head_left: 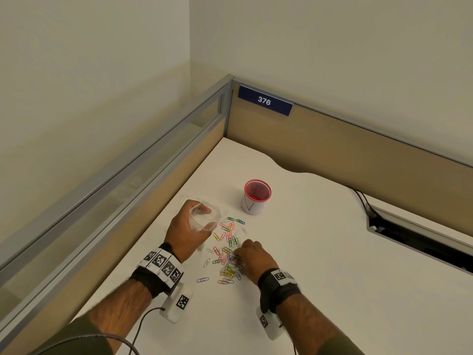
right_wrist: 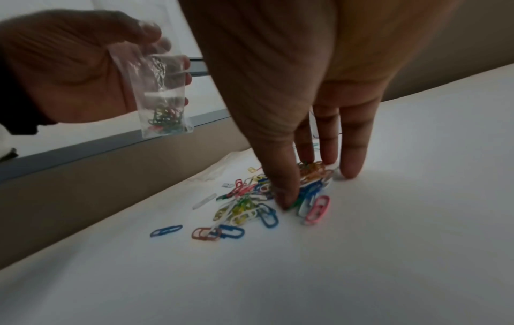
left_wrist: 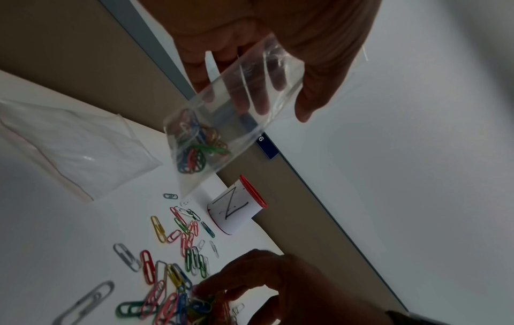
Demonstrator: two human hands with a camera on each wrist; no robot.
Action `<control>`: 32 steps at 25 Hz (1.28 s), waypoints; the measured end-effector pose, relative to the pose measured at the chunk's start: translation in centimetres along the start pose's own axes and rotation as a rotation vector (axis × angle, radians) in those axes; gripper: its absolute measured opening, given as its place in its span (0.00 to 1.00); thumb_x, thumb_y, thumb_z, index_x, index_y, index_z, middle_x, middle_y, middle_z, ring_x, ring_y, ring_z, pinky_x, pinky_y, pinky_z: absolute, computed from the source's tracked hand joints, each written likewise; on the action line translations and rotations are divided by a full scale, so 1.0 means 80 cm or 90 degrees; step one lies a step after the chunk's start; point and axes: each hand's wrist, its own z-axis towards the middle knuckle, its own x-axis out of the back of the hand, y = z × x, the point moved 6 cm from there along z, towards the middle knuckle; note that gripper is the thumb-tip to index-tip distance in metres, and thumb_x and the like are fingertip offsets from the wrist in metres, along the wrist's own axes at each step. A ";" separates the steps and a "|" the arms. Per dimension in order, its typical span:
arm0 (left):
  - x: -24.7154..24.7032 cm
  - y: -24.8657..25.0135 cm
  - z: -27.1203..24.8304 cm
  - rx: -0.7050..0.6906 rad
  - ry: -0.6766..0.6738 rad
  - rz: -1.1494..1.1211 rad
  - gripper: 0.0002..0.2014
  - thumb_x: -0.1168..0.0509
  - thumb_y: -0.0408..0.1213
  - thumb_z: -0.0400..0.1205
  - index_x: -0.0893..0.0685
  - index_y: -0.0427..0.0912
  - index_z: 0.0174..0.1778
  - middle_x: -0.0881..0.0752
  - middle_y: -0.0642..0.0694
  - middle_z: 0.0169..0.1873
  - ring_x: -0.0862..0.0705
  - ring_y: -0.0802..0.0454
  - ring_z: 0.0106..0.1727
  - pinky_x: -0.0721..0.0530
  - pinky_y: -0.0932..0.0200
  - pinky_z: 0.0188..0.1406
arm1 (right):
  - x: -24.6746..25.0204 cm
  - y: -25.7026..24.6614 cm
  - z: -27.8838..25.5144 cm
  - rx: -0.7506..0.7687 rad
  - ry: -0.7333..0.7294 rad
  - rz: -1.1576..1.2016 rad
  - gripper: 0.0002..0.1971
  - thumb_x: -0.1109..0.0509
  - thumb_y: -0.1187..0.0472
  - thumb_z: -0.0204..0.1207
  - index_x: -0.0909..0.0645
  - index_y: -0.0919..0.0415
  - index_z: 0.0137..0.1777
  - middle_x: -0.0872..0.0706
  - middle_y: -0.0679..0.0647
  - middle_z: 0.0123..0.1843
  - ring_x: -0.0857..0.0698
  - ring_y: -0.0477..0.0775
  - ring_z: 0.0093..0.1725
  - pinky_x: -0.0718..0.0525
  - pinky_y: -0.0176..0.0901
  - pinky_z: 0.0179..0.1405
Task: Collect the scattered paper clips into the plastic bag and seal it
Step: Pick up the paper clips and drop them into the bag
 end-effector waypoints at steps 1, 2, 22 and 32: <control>-0.001 0.000 0.000 -0.003 -0.002 0.000 0.20 0.20 0.37 0.73 0.22 0.50 0.54 0.13 0.52 0.54 0.15 0.51 0.62 0.23 0.71 0.57 | 0.001 -0.001 0.000 -0.007 0.016 -0.008 0.19 0.31 0.57 0.78 0.23 0.52 0.69 0.23 0.55 0.63 0.24 0.59 0.64 0.18 0.51 0.59; -0.002 0.000 0.001 -0.006 -0.005 0.000 0.20 0.20 0.37 0.73 0.22 0.50 0.54 0.13 0.51 0.54 0.15 0.51 0.62 0.22 0.69 0.58 | 0.001 -0.002 -0.001 -0.017 0.028 -0.017 0.16 0.33 0.56 0.80 0.22 0.53 0.67 0.22 0.56 0.61 0.23 0.59 0.61 0.18 0.50 0.56; -0.036 0.016 0.008 -0.021 -0.052 0.010 0.20 0.20 0.37 0.73 0.22 0.49 0.55 0.13 0.54 0.53 0.15 0.54 0.61 0.19 0.58 0.61 | 0.204 -0.041 -0.055 0.001 0.364 0.662 0.04 0.23 0.67 0.72 0.11 0.61 0.45 0.09 0.54 0.39 0.10 0.51 0.37 0.09 0.40 0.44; -0.051 0.031 0.003 -0.037 -0.065 0.006 0.22 0.21 0.35 0.73 0.23 0.49 0.57 0.14 0.55 0.49 0.13 0.58 0.52 0.17 0.67 0.47 | 0.210 -0.087 -0.060 0.059 0.357 0.556 0.08 0.26 0.65 0.74 0.12 0.55 0.51 0.10 0.47 0.46 0.12 0.46 0.46 0.11 0.38 0.49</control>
